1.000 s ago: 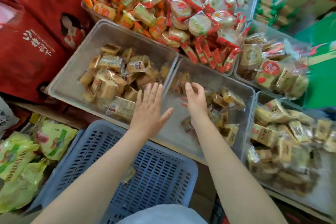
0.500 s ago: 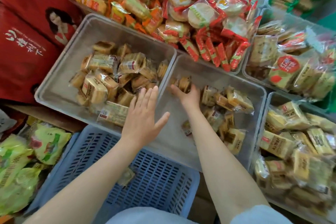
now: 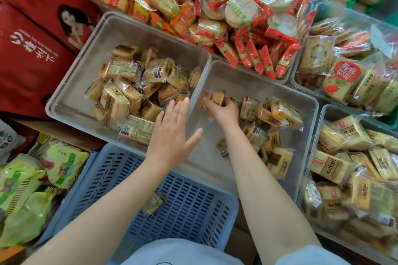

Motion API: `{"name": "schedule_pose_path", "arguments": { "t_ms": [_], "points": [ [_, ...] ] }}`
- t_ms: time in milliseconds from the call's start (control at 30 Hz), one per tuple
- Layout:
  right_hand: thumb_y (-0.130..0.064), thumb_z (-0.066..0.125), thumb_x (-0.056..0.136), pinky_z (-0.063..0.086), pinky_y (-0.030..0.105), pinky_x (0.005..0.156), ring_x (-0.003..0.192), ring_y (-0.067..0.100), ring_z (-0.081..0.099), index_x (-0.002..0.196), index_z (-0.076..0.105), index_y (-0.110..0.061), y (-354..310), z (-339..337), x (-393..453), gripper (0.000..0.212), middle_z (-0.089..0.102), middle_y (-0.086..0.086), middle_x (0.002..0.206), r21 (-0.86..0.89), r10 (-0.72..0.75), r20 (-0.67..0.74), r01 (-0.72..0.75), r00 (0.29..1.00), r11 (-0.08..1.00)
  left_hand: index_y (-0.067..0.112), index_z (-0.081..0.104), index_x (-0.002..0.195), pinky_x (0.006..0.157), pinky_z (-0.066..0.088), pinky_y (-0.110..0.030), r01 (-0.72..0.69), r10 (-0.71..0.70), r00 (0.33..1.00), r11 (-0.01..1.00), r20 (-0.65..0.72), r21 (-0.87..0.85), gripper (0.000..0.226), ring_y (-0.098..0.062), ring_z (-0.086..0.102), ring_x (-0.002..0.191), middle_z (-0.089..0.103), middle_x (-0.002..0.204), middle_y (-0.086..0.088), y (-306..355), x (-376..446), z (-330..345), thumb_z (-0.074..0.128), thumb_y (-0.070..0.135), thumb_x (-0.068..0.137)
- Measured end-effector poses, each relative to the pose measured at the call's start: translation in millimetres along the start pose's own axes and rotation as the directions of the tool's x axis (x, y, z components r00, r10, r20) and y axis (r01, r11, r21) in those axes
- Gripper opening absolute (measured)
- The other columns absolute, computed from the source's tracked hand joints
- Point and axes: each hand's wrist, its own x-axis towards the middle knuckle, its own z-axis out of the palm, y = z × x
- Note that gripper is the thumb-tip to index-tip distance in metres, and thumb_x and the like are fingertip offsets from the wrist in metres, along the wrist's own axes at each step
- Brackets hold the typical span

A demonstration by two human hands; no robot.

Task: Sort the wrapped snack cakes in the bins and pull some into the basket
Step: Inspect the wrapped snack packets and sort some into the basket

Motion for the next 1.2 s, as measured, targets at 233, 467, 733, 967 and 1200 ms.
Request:
{"name": "schedule_pose_path", "arguments": {
  "t_ms": [233,467,733,967,1200],
  "points": [
    [-0.034,0.086,0.080,0.052,0.036,0.098,0.108,0.017,0.066,0.127,0.058,-0.019,5,6,-23,0.056,0.070,-0.001,0.117,0.124,-0.029,0.052,0.022,0.998,0.992,0.018,0.001,0.165,0.127,0.009,-0.045,-0.003,0.003,1.000,0.999,-0.002,-0.032,0.088,-0.019,0.000,0.159,0.010,0.172,-0.002,0,-1,-1,0.017,0.068,0.094],
    [-0.027,0.085,0.083,0.058,0.030,0.089,0.101,0.011,0.069,0.118,0.059,-0.020,9,0,-64,0.045,0.072,-0.003,0.109,0.171,-0.067,0.142,0.042,0.988,0.984,0.016,0.001,0.164,0.127,0.008,-0.043,-0.039,0.040,0.999,0.997,0.015,-0.069,0.098,-0.018,0.001,0.159,0.007,0.172,-0.001,3,-4,-11,0.025,0.078,0.092],
    [-0.031,0.085,0.082,0.059,0.029,0.078,0.099,0.016,0.070,0.118,0.063,-0.016,11,-4,-137,0.045,0.073,0.004,0.112,0.149,-0.145,0.230,0.113,0.962,0.982,0.013,0.024,0.161,0.126,0.023,-0.038,-0.108,0.056,0.991,0.883,-0.125,-0.457,0.096,-0.020,0.025,0.154,0.033,0.165,-0.006,0,-69,-25,0.079,0.040,0.087],
    [-0.044,0.074,0.090,0.057,0.040,0.074,0.091,0.026,0.070,0.118,0.069,-0.014,23,-5,-205,0.041,0.075,0.012,0.108,0.158,-0.178,0.375,0.127,0.910,0.979,0.041,0.057,0.126,0.090,0.052,-0.027,-0.014,-0.038,0.998,0.627,-0.049,-0.779,0.038,-0.005,0.063,0.111,0.066,0.116,0.021,3,-131,-43,0.074,0.038,0.093],
    [-0.030,0.060,0.101,0.063,0.038,0.081,0.098,0.031,0.073,0.125,0.065,-0.001,53,-4,-254,0.038,0.073,0.018,0.117,0.154,-0.080,0.449,0.011,0.890,0.988,0.019,0.065,0.114,0.074,0.063,-0.039,0.372,-0.251,0.893,-0.053,0.373,-0.927,0.022,-0.026,0.076,0.088,0.078,0.103,-0.009,-11,-199,-58,0.048,0.031,0.106]
  ]
}}
